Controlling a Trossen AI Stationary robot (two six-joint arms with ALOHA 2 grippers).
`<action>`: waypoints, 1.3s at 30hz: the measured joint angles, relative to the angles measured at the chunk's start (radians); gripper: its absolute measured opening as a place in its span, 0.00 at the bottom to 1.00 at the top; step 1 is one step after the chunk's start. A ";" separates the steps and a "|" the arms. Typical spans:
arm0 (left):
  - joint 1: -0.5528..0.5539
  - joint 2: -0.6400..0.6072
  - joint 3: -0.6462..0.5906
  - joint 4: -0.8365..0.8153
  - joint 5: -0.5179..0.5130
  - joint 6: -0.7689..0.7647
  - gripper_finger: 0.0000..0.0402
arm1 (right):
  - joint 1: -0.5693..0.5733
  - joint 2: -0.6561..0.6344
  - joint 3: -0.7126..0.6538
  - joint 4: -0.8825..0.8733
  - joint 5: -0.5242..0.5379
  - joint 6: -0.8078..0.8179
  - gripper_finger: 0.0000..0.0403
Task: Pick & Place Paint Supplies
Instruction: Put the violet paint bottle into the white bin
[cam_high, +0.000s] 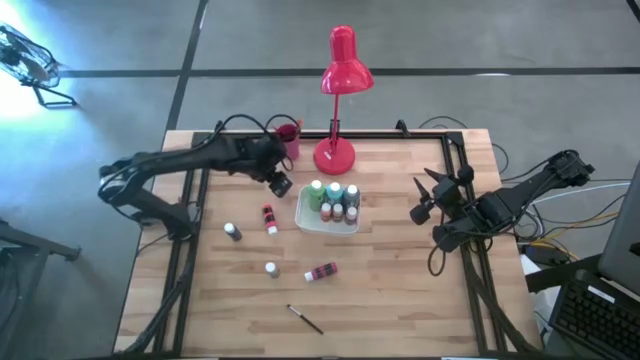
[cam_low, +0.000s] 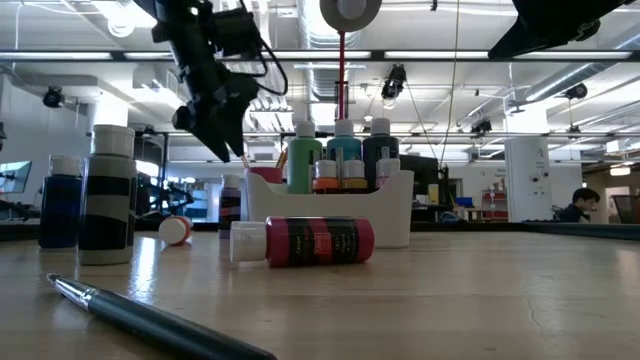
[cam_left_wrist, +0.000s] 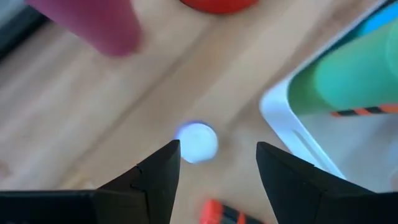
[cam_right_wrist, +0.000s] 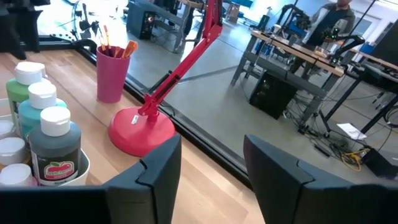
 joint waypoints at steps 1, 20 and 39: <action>0.009 0.006 0.000 0.000 0.025 0.000 0.54 | 0.000 0.000 0.000 0.000 0.000 0.000 0.43; 0.043 0.115 -0.004 0.014 0.043 0.029 0.54 | 0.000 0.001 0.000 -0.001 0.000 0.000 0.43; 0.055 0.159 -0.005 0.036 0.043 0.055 0.54 | 0.000 0.000 0.000 -0.001 0.001 -0.003 0.38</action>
